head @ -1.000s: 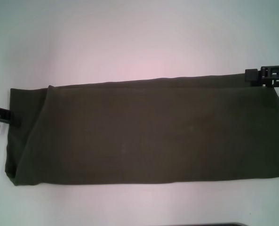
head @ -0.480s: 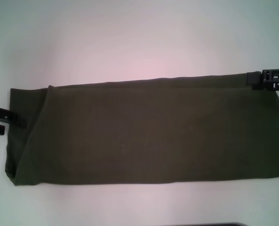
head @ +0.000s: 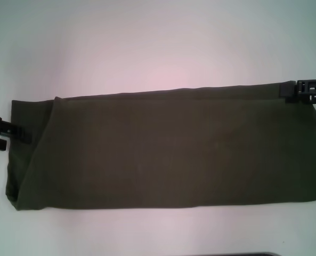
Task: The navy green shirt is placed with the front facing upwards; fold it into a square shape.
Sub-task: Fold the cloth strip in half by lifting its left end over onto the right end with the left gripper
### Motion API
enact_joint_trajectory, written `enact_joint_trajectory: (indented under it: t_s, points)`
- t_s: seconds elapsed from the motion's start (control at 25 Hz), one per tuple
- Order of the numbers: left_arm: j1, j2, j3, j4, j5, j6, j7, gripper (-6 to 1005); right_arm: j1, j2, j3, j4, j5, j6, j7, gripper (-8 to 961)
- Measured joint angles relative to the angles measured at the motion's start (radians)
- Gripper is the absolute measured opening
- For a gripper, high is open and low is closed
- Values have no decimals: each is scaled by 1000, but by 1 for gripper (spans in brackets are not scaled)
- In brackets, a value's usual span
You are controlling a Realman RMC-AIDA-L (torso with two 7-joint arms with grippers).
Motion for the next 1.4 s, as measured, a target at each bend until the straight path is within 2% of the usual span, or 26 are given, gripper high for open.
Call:
enact_joint_trajectory:
  t_s: [1.4]
  points:
    - [-15, -2, 11, 40, 29, -8, -23, 791, 0, 0, 0, 2, -2, -2, 3, 658]
